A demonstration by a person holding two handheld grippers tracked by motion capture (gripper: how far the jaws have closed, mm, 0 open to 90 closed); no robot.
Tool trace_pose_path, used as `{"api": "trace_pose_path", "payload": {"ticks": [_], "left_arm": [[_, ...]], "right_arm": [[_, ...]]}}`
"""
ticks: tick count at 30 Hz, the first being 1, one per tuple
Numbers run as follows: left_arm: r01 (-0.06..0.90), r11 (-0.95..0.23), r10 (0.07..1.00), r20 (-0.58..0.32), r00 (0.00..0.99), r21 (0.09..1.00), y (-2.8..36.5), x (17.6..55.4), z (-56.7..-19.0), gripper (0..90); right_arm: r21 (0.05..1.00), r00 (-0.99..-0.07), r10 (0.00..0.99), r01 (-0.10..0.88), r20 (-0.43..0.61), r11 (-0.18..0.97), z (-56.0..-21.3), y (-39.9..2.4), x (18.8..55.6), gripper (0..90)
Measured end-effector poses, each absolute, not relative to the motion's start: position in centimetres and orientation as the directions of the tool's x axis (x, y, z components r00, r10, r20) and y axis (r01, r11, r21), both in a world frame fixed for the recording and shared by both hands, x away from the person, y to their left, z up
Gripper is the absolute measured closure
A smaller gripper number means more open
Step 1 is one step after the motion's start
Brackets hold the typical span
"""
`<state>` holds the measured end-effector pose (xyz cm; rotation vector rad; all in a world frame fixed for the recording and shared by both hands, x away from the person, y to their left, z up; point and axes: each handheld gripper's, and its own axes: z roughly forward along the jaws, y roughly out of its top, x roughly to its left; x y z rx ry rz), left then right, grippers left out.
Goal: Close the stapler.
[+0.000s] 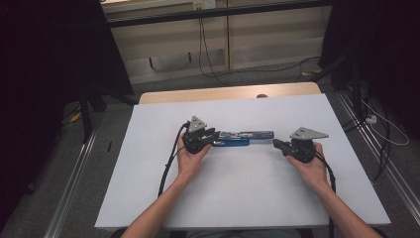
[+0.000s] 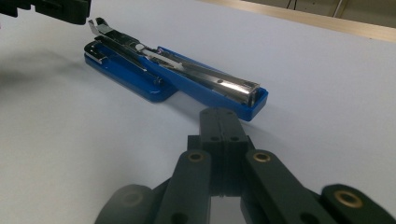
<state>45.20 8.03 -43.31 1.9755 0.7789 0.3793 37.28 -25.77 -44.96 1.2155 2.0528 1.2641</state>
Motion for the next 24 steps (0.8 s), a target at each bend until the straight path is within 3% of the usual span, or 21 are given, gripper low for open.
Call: {"api": "trace_pose_path", "payload": {"ticks": [6, 24], "left_arm": [[0.363, -0.391, 0.643, -0.031, 0.765, 0.845, 7.8, 45.3, -43.9, 90.0], [0.394, -0.445, 0.638, -0.024, 0.770, 0.804, 7.4, 45.5, -44.9, 90.0]], "right_arm": [[0.862, -0.539, 0.840, 0.456, 0.069, 0.222, -45.1, -25.5, 37.5, 90.0], [0.831, -0.529, 0.847, 0.491, 0.047, 0.261, -45.3, -25.3, 38.7, 90.0]]}}
